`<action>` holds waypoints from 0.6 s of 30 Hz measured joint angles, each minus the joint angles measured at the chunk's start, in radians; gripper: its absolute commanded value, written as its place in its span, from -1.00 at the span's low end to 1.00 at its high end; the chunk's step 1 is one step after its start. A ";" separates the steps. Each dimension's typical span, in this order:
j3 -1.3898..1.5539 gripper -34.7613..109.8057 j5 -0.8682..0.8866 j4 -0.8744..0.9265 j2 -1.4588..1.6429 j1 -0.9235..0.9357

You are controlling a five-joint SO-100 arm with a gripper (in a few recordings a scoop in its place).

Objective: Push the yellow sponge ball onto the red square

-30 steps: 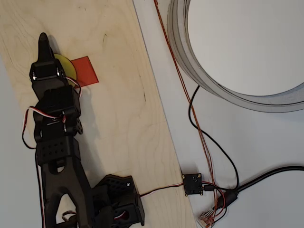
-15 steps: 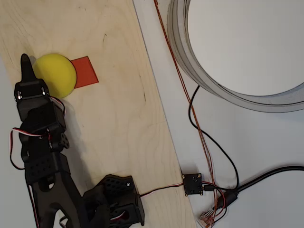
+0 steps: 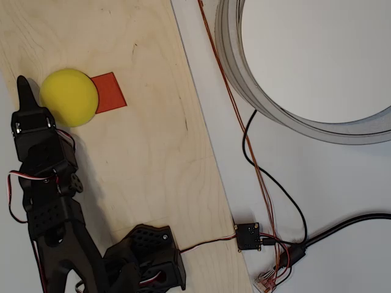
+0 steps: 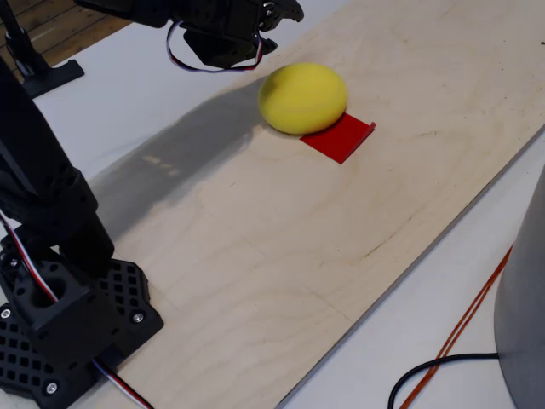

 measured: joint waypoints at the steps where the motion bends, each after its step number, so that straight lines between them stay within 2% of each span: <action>1: -0.002 -0.26 0.002 -0.003 -0.006 -0.002; 18: 0.081 -0.27 -0.008 -0.127 -0.061 -0.002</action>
